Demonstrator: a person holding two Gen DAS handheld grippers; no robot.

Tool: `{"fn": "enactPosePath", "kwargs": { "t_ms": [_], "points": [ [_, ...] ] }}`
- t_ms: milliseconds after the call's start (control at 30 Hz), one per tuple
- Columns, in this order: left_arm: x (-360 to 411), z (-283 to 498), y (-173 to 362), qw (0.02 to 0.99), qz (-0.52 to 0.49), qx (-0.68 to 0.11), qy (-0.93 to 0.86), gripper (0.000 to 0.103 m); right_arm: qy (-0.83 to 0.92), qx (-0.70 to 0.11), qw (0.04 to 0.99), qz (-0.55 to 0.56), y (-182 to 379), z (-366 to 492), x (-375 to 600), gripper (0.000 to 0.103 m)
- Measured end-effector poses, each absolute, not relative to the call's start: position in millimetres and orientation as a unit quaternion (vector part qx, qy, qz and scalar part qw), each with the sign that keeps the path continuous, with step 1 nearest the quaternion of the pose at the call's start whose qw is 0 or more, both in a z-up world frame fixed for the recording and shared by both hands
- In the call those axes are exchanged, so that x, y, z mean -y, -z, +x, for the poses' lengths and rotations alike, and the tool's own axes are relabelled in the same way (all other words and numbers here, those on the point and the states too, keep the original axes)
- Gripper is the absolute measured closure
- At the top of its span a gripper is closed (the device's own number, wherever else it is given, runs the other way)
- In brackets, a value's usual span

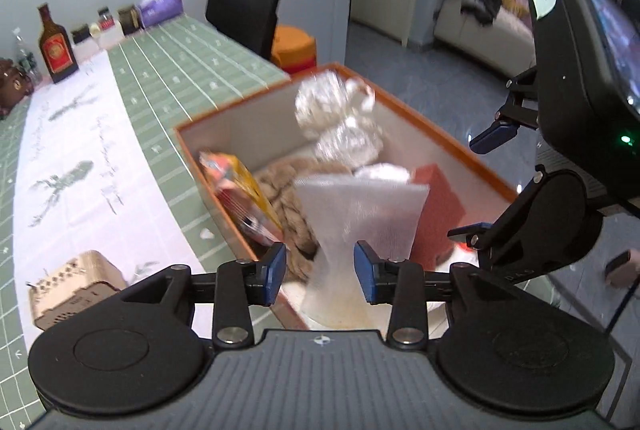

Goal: Organize soft objects
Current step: 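Open both grippers to release the items and pull back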

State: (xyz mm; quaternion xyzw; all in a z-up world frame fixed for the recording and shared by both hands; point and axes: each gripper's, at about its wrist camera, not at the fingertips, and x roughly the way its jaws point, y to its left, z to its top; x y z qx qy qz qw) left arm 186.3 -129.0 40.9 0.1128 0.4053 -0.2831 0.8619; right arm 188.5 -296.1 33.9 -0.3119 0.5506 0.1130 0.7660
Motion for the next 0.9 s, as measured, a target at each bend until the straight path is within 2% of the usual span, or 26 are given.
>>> {"fn": "enactPosePath", "kwargs": {
  "t_ms": [67,300,467,733,900],
  "points": [
    [118,180,-51,0.87,0.107,-0.392,0.28,0.052,-0.109,-0.533,0.778,-0.314,-49,184,292,0.023],
    [69,151,-78,0.911,0.073,-0.319,0.251,0.052,-0.112,-0.444,0.839,-0.296,-94,165,260,0.022],
    [33,121,-86,0.943,0.053,-0.246,0.22,0.052,-0.125,-0.374,0.895,-0.208,-115,141,237,0.019],
    [-2,76,-73,0.978,0.075,-0.144,0.131,0.052,-0.128,-0.246,0.958,-0.076,-106,79,194,0.018],
    [-21,56,-53,0.985,0.06,-0.127,0.097,0.05,-0.087,-0.206,0.974,-0.045,-79,46,169,0.015]
  ]
}}
